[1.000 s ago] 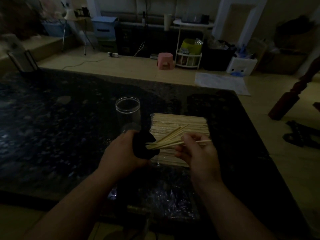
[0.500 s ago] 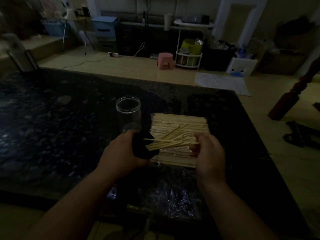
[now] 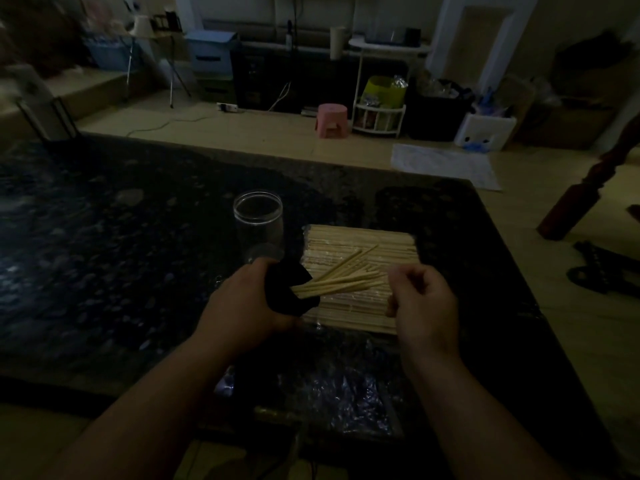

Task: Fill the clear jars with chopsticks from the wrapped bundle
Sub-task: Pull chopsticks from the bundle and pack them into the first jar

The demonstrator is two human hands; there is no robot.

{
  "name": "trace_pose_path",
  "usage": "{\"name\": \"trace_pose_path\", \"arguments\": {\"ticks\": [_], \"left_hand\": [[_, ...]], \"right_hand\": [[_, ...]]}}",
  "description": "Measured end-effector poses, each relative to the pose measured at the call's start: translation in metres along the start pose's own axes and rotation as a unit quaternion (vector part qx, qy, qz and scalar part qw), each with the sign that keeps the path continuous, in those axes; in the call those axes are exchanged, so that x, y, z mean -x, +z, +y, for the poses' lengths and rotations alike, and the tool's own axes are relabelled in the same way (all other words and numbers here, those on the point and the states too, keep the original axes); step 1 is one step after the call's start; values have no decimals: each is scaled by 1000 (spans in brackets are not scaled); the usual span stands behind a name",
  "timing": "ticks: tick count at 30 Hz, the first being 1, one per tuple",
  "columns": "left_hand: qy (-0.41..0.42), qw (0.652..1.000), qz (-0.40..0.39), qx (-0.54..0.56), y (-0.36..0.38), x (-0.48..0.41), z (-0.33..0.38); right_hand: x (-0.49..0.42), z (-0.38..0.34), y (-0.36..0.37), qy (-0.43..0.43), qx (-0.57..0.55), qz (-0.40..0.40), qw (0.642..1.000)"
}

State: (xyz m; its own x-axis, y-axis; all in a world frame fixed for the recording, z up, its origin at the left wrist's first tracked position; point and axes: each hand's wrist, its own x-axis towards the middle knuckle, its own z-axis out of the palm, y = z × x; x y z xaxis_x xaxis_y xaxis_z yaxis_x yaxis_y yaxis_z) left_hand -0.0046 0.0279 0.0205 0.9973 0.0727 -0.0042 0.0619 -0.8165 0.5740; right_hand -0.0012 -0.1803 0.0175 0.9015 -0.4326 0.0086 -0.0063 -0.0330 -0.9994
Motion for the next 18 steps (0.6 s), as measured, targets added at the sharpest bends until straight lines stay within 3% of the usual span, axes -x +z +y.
{"name": "trace_pose_path", "arguments": {"ticks": [4, 10, 12, 15, 18], "left_hand": [[-3, 1000, 13, 18, -2, -1, 0], [-10, 1000, 23, 6, -2, -5, -8], [-12, 1000, 23, 3, -2, -6, -9], [-16, 1000, 24, 1, -2, -6, -8], [-17, 999, 28, 2, -2, -5, -7]], "right_hand": [[1, -3, -1, 48, -33, -43, 997], [5, 8, -3, 45, 121, -217, 968], [7, 12, -5, 13, 213, -273, 938], [9, 20, -5, -48, 382, -346, 855], [12, 32, -3, -53, 443, -387, 807]]}}
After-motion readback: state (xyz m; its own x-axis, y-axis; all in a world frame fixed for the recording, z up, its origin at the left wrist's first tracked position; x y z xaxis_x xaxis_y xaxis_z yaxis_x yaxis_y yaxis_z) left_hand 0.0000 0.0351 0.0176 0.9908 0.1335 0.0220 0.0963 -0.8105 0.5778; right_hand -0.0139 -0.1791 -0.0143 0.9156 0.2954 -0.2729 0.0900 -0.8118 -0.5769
